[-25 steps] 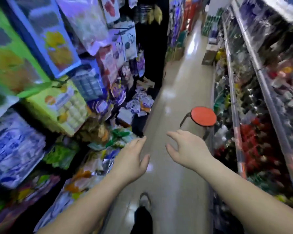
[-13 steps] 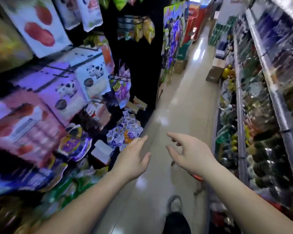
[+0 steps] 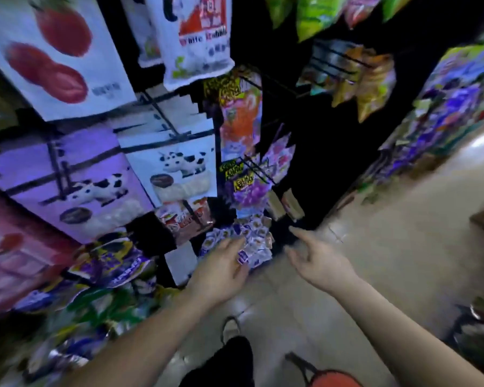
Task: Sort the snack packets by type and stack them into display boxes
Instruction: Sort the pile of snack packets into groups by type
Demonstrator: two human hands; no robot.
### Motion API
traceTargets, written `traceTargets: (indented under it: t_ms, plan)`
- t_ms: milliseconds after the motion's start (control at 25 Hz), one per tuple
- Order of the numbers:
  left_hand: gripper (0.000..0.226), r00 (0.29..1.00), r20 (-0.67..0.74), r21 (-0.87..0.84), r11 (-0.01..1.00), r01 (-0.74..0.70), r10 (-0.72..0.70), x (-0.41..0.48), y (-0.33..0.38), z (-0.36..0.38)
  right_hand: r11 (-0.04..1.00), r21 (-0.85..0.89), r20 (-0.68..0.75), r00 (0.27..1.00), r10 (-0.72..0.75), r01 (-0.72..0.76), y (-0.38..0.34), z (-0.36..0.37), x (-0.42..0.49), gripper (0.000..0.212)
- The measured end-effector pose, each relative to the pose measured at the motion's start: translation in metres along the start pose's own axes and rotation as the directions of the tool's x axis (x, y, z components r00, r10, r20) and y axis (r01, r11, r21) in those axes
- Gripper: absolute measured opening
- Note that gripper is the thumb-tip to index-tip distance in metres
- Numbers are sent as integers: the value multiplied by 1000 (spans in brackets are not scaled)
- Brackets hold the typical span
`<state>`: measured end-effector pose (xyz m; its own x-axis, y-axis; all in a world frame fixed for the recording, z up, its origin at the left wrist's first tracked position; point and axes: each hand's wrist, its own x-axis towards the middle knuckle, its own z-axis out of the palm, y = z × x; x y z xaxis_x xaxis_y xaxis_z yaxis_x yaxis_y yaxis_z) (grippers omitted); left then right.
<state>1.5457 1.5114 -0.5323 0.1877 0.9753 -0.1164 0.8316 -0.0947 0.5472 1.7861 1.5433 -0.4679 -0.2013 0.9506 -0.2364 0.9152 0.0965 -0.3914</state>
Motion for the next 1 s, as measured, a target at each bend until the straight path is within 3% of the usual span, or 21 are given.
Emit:
traceTargets:
  t_ms: [200,360,480,600,720,800,1000]
  plan:
    - [69,994,-8,-31,994,109,-109,88,19,25,994,-31,-5,995,-102,102,57,-16,81,81]
    - [81,976,-65,-43,977,207,-209,134,45,59,972,-89,144,968,-205,219,101,-27,142,82]
    - [78,936,-129,-78,945,319,-327,162,45,117,932,-147,290,915,-280,331,149,0,200,81]
    - [76,886,-145,-67,898,435,-440,186,32,195,865,-187,398,841,-366,465,201,55,255,81]
    - [87,843,-104,-40,849,526,-527,202,6,274,867,-203,418,841,-343,455,251,126,289,84]
    - [93,827,-79,-25,831,556,-557,218,-28,332,879,-172,414,843,-345,444,282,186,311,73]
    - [70,824,-32,-28,825,565,-566,250,-107,460,877,-158,350,856,-380,454,346,330,352,69]
